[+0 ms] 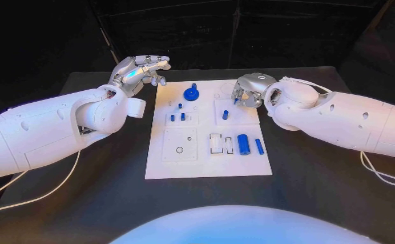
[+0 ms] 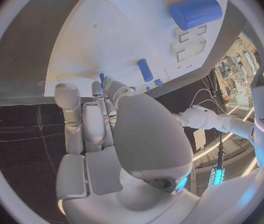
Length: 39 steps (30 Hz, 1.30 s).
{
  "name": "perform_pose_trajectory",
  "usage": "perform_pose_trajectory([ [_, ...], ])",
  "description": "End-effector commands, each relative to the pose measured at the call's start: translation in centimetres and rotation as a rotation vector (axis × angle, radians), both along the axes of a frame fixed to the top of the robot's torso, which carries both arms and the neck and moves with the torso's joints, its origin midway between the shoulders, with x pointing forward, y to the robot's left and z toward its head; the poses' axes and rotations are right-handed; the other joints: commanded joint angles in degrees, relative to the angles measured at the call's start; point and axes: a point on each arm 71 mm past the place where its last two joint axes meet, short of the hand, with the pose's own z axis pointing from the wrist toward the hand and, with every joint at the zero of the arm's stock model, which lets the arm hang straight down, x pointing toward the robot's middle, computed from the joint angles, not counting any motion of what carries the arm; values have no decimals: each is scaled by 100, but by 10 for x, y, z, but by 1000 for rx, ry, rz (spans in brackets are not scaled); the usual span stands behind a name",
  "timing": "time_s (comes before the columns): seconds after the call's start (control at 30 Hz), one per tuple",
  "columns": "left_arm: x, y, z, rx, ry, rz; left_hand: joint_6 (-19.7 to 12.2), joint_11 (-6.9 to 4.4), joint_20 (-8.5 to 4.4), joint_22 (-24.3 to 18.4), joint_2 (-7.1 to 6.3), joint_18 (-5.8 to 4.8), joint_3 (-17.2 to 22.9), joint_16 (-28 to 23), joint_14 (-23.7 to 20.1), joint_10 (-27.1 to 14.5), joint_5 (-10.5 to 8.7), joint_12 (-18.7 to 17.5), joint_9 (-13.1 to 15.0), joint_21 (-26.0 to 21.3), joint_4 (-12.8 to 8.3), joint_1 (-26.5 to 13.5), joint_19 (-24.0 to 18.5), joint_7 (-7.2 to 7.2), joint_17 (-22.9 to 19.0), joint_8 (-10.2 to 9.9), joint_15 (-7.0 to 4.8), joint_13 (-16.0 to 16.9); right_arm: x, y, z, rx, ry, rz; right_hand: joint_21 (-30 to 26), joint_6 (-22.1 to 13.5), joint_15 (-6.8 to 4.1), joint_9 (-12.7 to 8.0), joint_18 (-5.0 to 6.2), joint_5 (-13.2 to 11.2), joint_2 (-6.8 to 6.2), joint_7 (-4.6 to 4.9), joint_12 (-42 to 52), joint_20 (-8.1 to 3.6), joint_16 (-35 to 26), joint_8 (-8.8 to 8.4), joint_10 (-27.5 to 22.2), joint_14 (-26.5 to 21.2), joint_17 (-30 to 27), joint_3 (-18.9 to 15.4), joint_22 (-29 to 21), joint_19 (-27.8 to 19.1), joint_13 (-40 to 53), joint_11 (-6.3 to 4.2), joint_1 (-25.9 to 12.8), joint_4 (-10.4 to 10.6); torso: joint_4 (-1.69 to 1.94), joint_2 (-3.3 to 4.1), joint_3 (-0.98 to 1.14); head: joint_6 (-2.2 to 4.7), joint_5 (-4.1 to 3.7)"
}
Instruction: Assemble the parts on the task board
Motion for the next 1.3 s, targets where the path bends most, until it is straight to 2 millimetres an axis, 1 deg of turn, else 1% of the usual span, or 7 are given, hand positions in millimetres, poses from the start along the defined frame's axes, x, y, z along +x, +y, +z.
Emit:
perform_pose_trajectory([
  [0.03,0,0,1,-11,-2,-12,-11,-7,-14,-9,-1,77,10,-34,-50,-39,22,11,7,-38,-23,71,26,2,-4,24,4,8,-1,0,5,13,-32,-4,26,41,-26,-9,-62,-24,-9,11,0,7,38,-32,48,145,6,67,15,-39,6,-7,-85,-14,6,5,-4,3,-4],
  [0.3,1,1,1,-8,-3,-6,-8,-8,-14,-9,-2,77,11,-36,-53,-39,22,14,7,-39,-24,70,26,2,-7,27,4,8,-13,4,15,57,-65,25,95,62,-29,-6,-75,64,-50,7,7,0,65,-25,64,150,30,195,104,-15,11,-7,-140,-74,-10,1,-2,7,7],
  [0.57,2,1,2,-9,-8,-4,-10,-7,-15,-11,-7,76,14,-38,-56,-41,22,17,6,-41,-27,69,25,4,-10,29,4,8,-35,23,38,150,-133,107,170,63,-29,-7,-92,157,-85,11,11,-3,95,-28,73,156,63,304,206,17,15,-9,-193,-124,13,0,-10,18,23],
  [0.7,3,1,2,-10,-14,-3,-10,-7,-15,-11,-7,76,14,-38,-56,-41,22,17,6,-41,-27,69,25,4,-10,29,4,8,-46,39,46,188,-145,158,196,67,-30,-6,-97,173,-92,8,14,-4,109,-27,78,160,79,348,239,29,18,-12,-204,-148,11,1,-1,21,92],
  [0.93,3,-2,2,-13,-18,-6,-14,-7,-15,-12,-4,76,22,-40,-59,-45,24,21,5,-43,-30,73,24,5,-14,30,3,7,-58,67,50,223,-135,233,217,74,-31,-5,-101,186,-98,8,17,-5,117,-25,82,162,86,386,264,38,20,-12,-219,-167,2,5,-7,-14,221],
  [1.17,4,-3,3,-14,-21,-7,-14,-7,-16,-12,-4,76,23,-41,-60,-46,24,21,5,-44,-31,73,24,5,-14,31,3,7,-61,94,45,231,-99,289,248,99,-33,0,-108,187,-96,3,25,-5,132,-14,96,166,101,422,305,54,24,-16,-254,-179,15,9,-11,-63,418],
  [1.3,4,-4,3,-15,-22,-9,-18,-7,-17,-14,0,76,35,-44,-64,-50,25,26,3,-46,-37,80,24,6,-20,33,3,6,-63,103,38,239,-75,305,270,130,-39,6,-110,198,-93,-8,33,-9,146,-3,115,169,111,464,329,62,29,-26,-269,-212,27,12,-11,-87,457],
])
